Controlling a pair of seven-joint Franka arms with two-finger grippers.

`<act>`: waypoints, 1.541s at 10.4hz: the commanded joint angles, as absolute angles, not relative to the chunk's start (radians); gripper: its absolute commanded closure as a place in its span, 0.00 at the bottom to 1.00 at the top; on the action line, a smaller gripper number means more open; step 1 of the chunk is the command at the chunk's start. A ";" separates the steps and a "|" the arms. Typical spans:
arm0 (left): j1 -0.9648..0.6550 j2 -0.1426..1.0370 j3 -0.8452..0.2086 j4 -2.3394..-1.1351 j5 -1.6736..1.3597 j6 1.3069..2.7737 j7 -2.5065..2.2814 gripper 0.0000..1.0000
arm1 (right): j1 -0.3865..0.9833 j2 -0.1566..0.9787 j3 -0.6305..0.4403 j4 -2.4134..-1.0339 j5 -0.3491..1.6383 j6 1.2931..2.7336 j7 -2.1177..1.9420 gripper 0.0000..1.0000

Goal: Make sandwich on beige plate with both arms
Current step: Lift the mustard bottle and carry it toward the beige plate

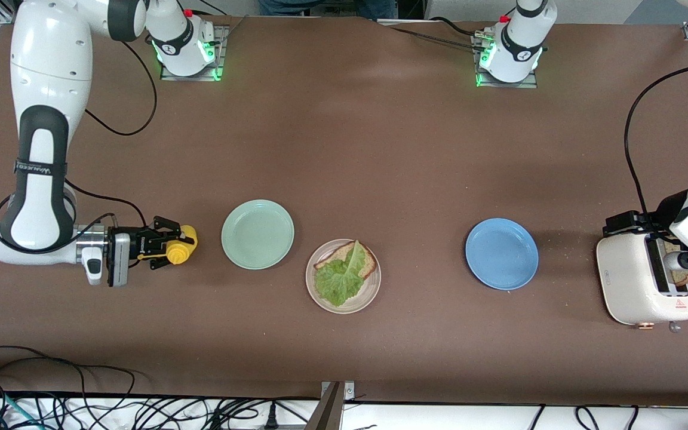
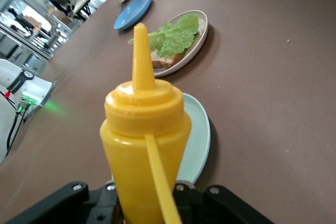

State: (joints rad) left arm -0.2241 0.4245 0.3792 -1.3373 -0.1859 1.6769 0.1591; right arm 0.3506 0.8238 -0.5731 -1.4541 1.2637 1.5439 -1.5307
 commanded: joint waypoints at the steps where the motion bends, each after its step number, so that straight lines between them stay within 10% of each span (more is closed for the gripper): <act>1: -0.232 0.417 0.380 -1.345 -0.155 1.684 0.144 0.00 | 0.484 0.821 -0.664 -1.384 1.191 1.610 -1.403 1.00; 9: -0.233 0.416 0.380 -1.345 -0.155 1.684 0.144 0.00 | 1.032 0.841 -0.801 -1.324 0.613 2.089 -0.852 1.00; 16: -0.232 0.417 0.380 -1.345 -0.155 1.684 0.146 0.00 | 1.233 0.952 -0.801 -1.322 0.018 2.158 -0.723 1.00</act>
